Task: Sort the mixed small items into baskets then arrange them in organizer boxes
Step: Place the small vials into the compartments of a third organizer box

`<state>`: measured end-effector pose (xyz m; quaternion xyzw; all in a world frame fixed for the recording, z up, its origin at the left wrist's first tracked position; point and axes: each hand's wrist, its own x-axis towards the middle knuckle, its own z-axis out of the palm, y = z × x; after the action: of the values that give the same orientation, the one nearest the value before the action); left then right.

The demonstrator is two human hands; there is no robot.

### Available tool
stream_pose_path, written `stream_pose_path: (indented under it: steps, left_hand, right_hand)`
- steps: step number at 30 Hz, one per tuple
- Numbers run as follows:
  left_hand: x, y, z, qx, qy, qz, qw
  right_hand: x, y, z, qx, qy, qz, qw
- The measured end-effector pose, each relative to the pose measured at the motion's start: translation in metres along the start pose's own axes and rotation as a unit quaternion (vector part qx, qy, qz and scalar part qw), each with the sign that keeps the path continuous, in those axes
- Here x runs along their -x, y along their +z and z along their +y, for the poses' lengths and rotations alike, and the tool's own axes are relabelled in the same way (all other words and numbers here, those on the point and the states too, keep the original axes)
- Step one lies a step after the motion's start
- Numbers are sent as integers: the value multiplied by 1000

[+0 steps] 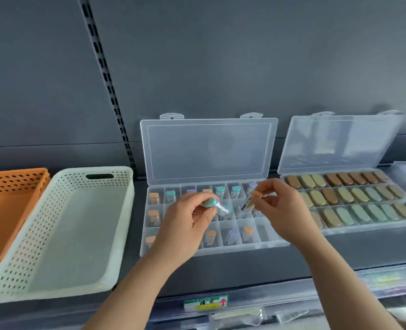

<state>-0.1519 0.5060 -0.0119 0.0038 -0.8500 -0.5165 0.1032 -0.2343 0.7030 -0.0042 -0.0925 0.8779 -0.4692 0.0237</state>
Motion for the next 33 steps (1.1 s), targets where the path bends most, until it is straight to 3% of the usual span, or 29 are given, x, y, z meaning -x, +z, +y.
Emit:
stream_pose_path:
  steps: [4,7,16,25,33]
  left_hand:
    - [-21,67,17,-35,15,1,999]
    - [-30,104,16,-149,40,-21,988]
    - [-38,144,14,-337,45,-50,939]
    - [-37,145,12,-345,16,-65,936]
    - [-38,147,15,-342,18,-75,936]
  right_hand:
    - [-4,-46,36,10,15,34,999]
    - [-7,-68,55,14,18,41,999]
    - [-15,-85,82,35,-8,-4,999]
    - [-19,-77,90,87,-44,-86,991]
    - [-21,-79,94,94,-44,-83,991]
